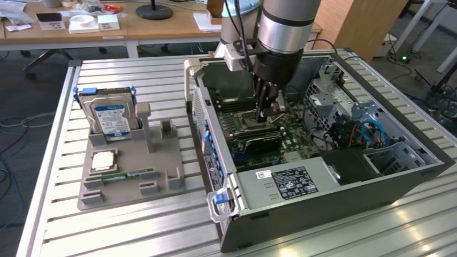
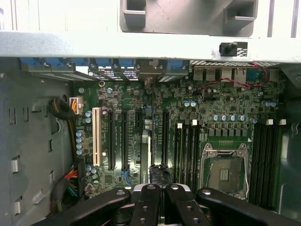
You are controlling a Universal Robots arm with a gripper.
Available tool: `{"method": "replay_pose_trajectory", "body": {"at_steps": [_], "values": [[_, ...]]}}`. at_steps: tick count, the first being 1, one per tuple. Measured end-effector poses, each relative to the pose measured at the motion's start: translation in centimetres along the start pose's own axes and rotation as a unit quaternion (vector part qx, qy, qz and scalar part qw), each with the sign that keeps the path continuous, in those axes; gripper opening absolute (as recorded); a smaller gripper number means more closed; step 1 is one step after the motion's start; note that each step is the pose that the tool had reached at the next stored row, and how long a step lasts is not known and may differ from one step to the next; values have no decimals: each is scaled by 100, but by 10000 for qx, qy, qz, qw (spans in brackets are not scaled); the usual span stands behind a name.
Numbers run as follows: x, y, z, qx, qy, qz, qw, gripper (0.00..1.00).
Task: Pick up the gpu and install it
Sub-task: 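Insert the gpu into the slot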
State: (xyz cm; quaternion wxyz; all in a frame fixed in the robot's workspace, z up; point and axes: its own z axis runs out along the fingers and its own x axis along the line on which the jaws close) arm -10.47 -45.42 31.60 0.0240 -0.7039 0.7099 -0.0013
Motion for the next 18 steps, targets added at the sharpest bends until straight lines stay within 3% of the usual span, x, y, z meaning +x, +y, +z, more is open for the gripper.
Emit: {"method": "replay_pose_trajectory", "body": {"at_steps": [18], "values": [[-3,12,286,-1,-2,8,10000,11]]}}
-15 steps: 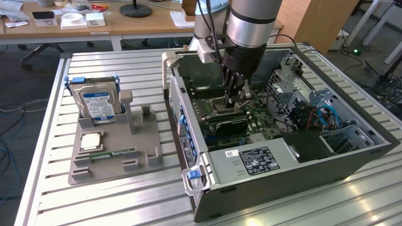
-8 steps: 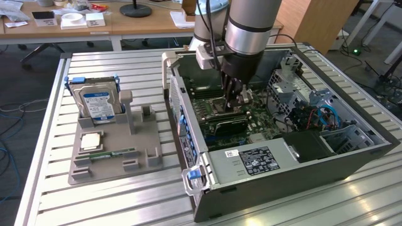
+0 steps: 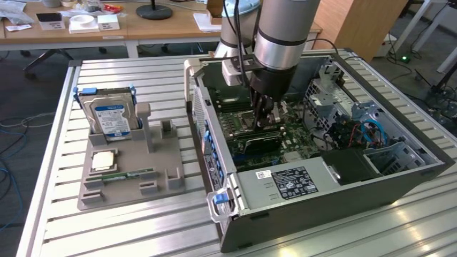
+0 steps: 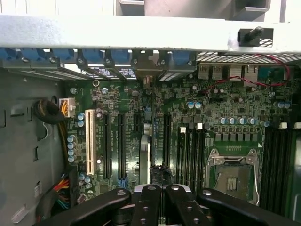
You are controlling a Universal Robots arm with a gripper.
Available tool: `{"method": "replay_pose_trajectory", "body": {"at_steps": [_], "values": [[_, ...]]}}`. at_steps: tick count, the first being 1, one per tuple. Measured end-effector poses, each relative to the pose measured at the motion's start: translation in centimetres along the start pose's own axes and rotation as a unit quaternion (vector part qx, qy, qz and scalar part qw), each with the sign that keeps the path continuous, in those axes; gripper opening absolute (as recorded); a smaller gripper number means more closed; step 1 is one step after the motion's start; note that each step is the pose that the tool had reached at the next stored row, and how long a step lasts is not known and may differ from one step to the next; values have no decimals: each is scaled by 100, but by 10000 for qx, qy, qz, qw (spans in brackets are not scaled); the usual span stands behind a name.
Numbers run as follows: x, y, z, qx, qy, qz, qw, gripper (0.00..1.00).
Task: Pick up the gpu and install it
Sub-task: 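Insert the gpu into the slot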
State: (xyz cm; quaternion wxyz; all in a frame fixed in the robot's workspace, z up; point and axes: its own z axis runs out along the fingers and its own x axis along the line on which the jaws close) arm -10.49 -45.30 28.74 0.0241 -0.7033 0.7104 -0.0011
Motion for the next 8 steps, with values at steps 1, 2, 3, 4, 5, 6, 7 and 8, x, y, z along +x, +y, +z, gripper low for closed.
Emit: {"method": "replay_pose_trajectory", "body": {"at_steps": [1,2,3,4,5,6,7,8], "values": [[0,0,0,-1,1,0,10000,11],[0,0,1,-1,2,0,10000,11],[0,0,9,0,0,1,10000,11],[1,1,24,0,-1,1,10000,11],[1,1,40,0,0,3,10000,11],[2,2,57,0,1,5,10000,11],[3,3,74,0,1,9,10000,11],[3,3,87,0,1,17,10000,11]]}}
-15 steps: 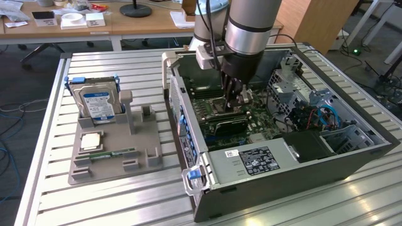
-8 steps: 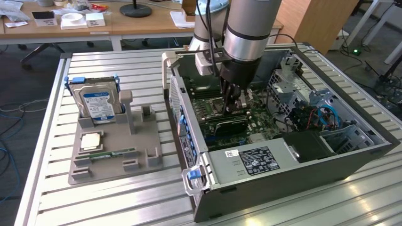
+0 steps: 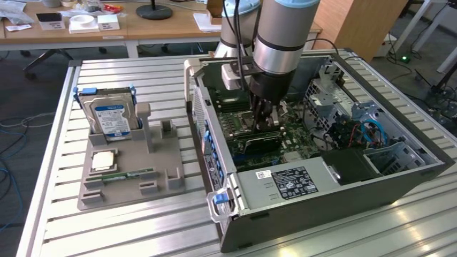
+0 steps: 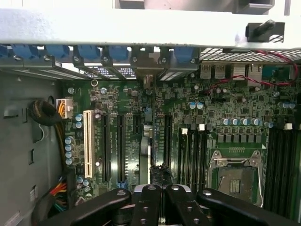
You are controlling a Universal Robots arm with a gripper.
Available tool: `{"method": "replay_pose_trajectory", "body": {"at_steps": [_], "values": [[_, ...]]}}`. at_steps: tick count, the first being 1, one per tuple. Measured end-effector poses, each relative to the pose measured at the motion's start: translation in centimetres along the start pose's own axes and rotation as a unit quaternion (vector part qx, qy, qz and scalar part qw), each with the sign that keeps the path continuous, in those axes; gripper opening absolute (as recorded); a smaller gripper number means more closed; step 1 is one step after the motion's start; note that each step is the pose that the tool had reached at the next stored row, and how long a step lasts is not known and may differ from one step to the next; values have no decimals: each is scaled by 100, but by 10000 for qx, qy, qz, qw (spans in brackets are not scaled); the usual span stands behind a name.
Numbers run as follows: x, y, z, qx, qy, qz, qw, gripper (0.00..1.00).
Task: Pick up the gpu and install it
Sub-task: 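Insert the gpu into the slot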
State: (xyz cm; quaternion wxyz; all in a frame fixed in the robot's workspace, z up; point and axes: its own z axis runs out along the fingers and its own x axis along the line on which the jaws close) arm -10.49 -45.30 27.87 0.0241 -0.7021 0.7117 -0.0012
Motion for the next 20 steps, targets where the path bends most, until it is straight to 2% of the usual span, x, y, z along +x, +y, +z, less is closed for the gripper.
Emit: {"method": "replay_pose_trajectory", "body": {"at_steps": [6,12,20], "values": [[1,1,22,4,6,128,9999,11],[2,3,70,4,6,135,9999,11],[22,2,75,-1,7,136,9999,11]]}}
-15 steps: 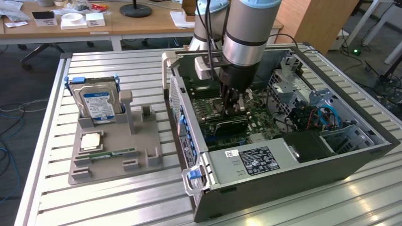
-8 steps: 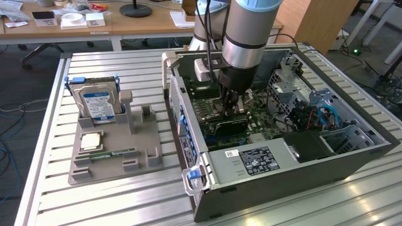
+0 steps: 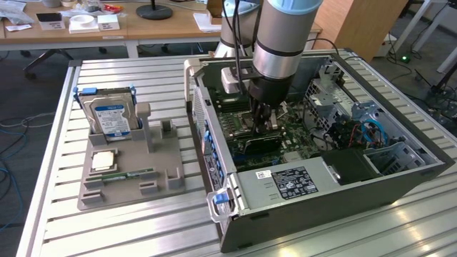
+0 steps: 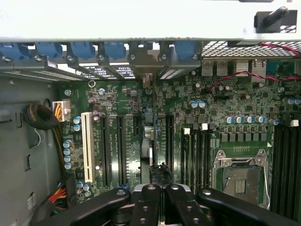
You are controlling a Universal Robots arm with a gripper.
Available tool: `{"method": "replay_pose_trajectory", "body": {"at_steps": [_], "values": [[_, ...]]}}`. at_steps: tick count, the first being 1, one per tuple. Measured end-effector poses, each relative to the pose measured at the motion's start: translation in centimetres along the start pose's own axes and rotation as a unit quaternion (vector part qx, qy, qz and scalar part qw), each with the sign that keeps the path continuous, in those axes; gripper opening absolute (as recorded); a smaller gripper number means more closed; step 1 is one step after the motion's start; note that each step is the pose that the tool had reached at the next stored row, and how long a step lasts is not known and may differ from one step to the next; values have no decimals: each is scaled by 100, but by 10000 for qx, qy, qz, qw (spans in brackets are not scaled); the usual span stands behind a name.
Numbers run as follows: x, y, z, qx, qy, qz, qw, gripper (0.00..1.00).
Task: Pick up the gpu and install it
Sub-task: 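Insert the gpu into the slot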
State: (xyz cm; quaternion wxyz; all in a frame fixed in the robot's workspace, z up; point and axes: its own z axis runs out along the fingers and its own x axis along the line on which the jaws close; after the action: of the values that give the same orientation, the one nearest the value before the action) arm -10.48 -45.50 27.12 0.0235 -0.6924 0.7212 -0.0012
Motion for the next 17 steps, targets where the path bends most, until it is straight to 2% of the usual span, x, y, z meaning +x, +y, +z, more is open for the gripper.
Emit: {"method": "replay_pose_trajectory", "body": {"at_steps": [8,17], "values": [[2,1,57,0,-1,-1,10000,11],[-7,3,73,1,-1,1,10000,11]]}}
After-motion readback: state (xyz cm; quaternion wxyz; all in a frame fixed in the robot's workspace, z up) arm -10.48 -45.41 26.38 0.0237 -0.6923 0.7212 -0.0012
